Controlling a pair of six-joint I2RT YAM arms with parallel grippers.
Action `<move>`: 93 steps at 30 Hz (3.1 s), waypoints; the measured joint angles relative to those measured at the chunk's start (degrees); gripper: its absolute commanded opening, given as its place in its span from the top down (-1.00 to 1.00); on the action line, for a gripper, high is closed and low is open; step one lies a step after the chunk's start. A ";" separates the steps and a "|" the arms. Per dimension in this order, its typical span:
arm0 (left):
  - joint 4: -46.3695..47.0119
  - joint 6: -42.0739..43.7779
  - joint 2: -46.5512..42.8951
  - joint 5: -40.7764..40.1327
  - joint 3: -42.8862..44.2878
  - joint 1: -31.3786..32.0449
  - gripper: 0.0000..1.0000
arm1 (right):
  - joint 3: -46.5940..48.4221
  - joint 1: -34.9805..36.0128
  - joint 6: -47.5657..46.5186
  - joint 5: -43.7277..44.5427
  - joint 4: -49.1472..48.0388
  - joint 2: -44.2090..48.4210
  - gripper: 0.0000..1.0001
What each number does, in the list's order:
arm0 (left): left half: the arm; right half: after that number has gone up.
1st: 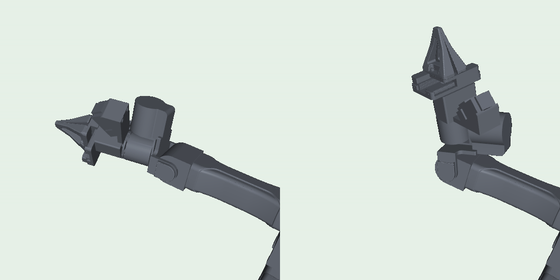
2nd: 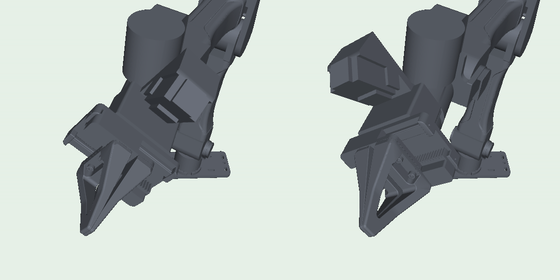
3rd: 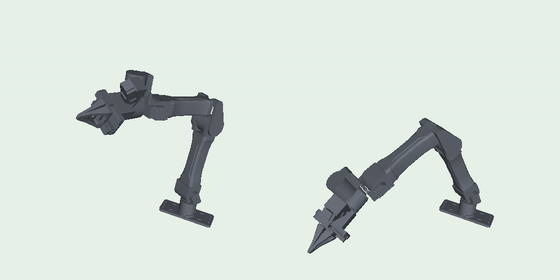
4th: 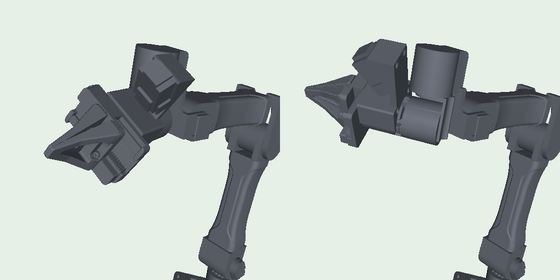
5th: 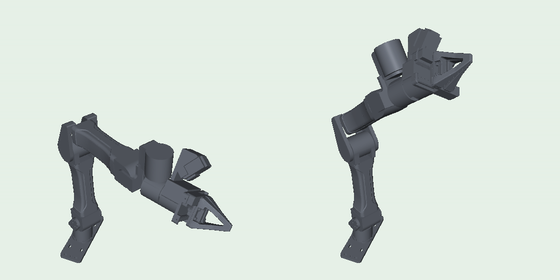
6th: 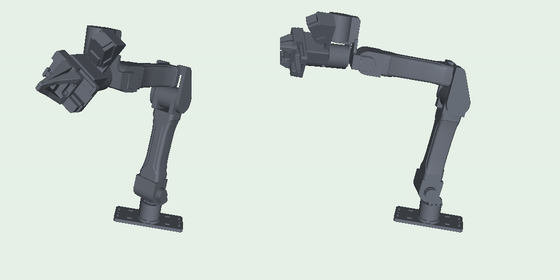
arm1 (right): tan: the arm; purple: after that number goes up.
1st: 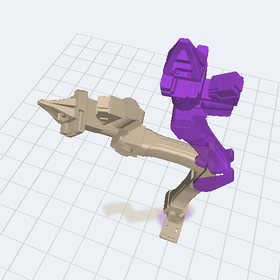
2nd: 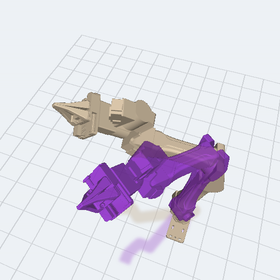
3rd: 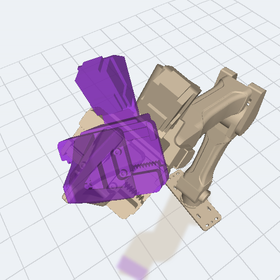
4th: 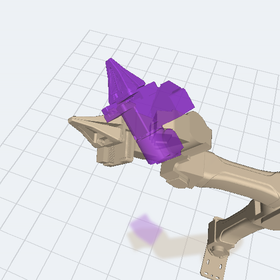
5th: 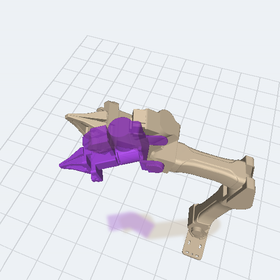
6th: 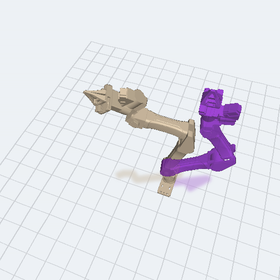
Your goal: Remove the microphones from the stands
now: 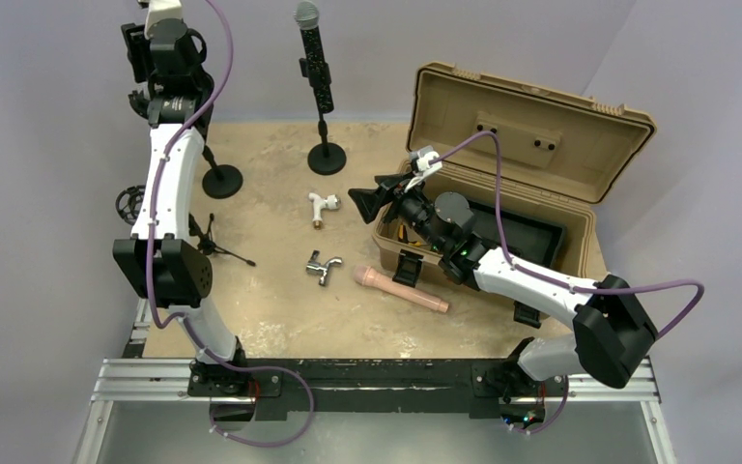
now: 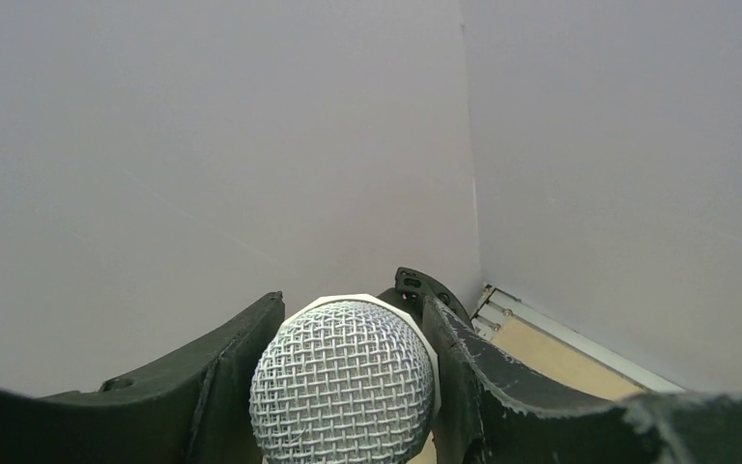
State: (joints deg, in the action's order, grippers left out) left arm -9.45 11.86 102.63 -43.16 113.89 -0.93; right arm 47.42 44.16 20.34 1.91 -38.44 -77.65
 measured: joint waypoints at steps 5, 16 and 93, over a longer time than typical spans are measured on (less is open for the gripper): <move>-0.39 2.12 0.00 0.24 4.66 0.81 0.93 | -0.09 0.00 0.07 -0.11 -0.09 0.00 -0.46; 0.39 7.28 -1.05 -0.37 12.02 7.04 1.00 | -0.11 -0.09 0.20 -0.11 -0.20 0.02 -0.46; 29.55 -123.89 -26.56 41.64 -97.35 51.17 -0.88 | -3.41 -0.24 2.01 -1.40 -3.21 4.42 -0.44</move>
State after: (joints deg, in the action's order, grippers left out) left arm 20.10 -112.03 76.07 -1.52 16.53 50.24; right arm 44.01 43.92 22.35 0.51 -41.65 -73.23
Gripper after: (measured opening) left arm 0.882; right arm 0.721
